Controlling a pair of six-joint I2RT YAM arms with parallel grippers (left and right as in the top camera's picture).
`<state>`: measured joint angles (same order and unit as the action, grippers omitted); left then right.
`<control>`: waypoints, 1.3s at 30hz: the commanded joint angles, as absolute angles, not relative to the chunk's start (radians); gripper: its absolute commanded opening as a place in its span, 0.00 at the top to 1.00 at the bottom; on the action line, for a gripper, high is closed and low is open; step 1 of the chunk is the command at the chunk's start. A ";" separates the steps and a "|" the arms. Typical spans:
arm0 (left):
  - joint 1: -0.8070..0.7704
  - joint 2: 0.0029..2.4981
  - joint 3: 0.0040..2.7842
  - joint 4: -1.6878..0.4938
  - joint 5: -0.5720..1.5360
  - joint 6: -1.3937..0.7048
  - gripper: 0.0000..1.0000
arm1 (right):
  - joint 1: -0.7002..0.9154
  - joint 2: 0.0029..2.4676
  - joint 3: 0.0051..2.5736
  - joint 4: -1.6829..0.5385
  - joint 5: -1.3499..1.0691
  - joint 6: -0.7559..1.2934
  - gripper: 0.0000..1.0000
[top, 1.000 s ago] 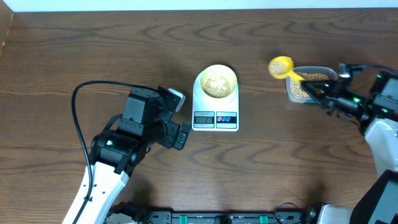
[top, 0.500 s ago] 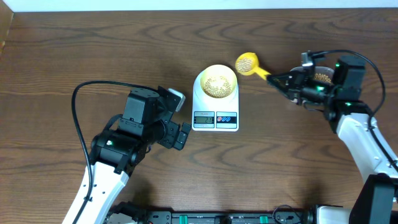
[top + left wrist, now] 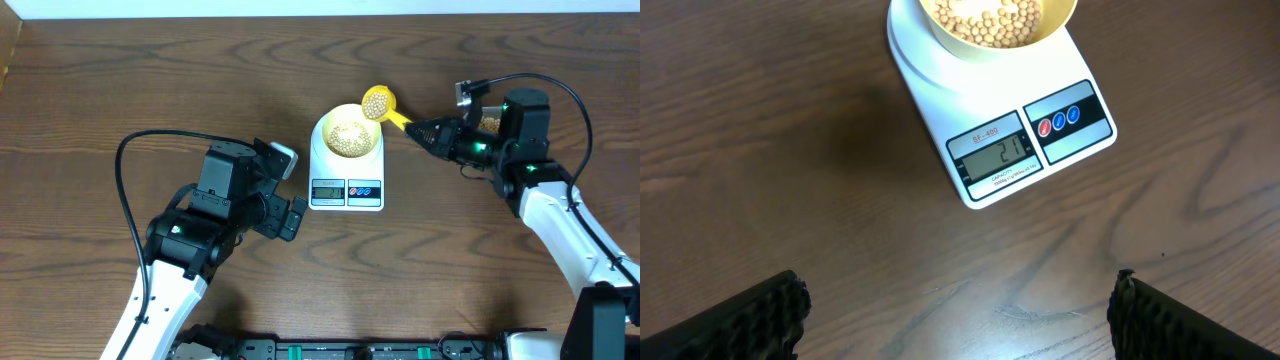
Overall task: Scoop item into bowl and weigh 50g on scale
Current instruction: 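Carry the filled scoop over the bowl and pour soybeans in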
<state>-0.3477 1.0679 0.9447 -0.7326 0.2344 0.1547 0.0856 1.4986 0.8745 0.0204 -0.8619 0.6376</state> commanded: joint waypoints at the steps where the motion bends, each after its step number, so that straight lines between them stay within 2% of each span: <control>1: -0.344 1.071 0.947 -0.733 0.242 0.157 0.02 | 0.113 1.506 0.871 0.023 -0.788 0.472 0.99; 17: -0.344 1.071 0.947 -0.733 0.242 0.157 0.02 | 0.217 1.506 0.871 0.023 -0.555 0.279 0.99; 26: -0.344 1.071 0.947 -0.733 0.242 0.157 0.02 | 0.240 1.506 0.871 0.023 -0.548 0.276 0.99; 39: -0.344 1.071 0.947 -0.733 0.242 0.157 0.02 | 0.280 1.506 0.871 0.034 -0.506 0.149 0.99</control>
